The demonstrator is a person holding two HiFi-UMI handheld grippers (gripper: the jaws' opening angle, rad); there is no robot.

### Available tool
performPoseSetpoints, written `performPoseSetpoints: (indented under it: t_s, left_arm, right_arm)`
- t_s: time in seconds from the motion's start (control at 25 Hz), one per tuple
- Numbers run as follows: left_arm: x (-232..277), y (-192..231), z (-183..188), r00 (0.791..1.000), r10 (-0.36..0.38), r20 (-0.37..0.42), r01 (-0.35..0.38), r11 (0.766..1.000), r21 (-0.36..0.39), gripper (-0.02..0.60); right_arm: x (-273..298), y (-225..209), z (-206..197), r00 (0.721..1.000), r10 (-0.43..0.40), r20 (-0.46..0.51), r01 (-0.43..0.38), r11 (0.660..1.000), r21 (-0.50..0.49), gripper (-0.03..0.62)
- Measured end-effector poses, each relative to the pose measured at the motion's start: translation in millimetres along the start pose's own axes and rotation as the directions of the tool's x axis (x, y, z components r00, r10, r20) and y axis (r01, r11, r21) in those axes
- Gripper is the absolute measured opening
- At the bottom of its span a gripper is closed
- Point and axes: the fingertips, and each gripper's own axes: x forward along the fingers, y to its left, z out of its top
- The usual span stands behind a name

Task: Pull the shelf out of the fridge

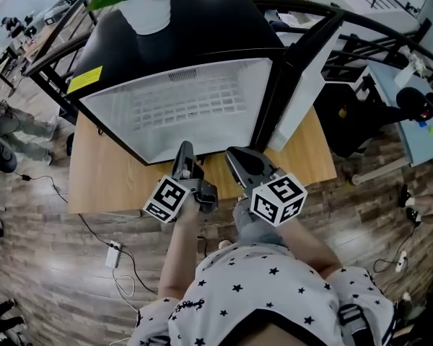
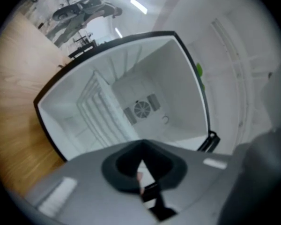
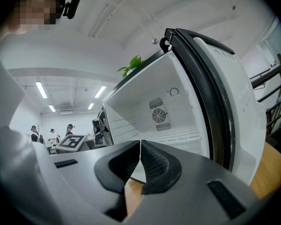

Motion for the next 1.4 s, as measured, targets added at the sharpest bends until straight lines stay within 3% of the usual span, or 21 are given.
performPoseSetpoints:
  t_s: [0.32,0.52,0.92,1.4]
  left_arm:
    - [23.6,18.3,2.3,0.999,-0.01,0.035,0.015,0.989,-0.149,0.013]
    - [39.2,22.7,7.1,0.998,-0.03,0.056,0.042,0.973,-0.228,0.072]
    - [66.4,38.5,9.8,0.994,-0.004,0.108,0.041,0.939,-0.341,0.166]
    - [103.9,52.6,16.8,0.992,0.007,0.125,0.046,0.907,-0.419,0.184]
  right_arm:
    - [-3.1,-10.6,-8.7,1.0,-0.005,0.003,0.005,1.0,0.005,0.021]
    - [2.3,-17.8,-10.5,1.0,-0.002,-0.01,0.003,1.0,0.007,0.021]
    - [18.8,-28.4,-12.7,1.0,0.011,-0.027,-0.011,1.0,-0.002,0.021]
    - [28.5,-45.1,-10.5,1.0,-0.005,-0.026,0.005,1.0,0.005,0.021]
